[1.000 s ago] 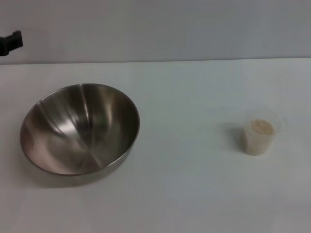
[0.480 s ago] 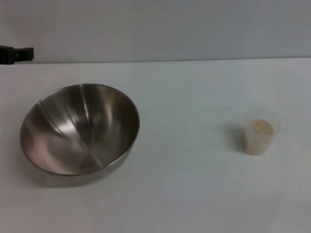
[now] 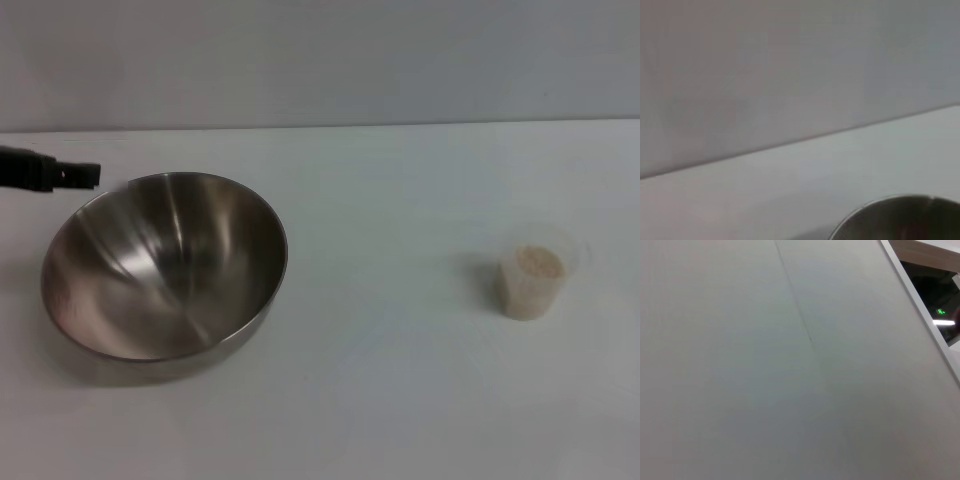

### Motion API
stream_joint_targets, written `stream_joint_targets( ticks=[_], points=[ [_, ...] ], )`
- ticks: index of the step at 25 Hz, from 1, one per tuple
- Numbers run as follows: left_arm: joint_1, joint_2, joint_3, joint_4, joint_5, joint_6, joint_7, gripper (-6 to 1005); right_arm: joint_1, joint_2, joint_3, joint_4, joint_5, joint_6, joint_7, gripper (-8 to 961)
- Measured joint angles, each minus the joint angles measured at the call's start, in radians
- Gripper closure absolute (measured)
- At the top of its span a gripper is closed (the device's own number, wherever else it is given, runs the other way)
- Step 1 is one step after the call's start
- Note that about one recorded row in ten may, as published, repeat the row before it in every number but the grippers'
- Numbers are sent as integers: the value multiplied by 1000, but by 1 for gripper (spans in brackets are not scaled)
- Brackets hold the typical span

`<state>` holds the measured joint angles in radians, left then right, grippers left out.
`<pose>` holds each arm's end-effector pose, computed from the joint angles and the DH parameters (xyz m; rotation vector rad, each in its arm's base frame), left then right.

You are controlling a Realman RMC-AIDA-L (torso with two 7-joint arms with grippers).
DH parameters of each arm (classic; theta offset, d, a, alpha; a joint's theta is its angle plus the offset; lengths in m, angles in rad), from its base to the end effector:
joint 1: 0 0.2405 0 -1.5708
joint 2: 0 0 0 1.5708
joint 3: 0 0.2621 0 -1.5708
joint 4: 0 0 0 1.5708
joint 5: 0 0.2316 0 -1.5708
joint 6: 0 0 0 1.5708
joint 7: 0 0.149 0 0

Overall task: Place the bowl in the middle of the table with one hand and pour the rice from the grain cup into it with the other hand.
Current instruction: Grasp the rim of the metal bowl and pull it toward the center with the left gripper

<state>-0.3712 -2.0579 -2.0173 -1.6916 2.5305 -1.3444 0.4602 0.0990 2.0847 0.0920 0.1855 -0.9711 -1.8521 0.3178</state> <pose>-0.2024 0.3859 0.1170 -2.0902 -1.0118 -0.0608 0.4177 0.1556 0.0603 -0.7447 0.4751 0.8211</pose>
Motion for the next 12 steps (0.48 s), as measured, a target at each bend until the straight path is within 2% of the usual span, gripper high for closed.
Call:
stream_joint_targets(
  ticks=[12],
  points=[
    [-11, -3, 63, 167, 94, 94, 12, 153, 2, 0, -12, 0, 0, 1, -2, 134]
  ],
)
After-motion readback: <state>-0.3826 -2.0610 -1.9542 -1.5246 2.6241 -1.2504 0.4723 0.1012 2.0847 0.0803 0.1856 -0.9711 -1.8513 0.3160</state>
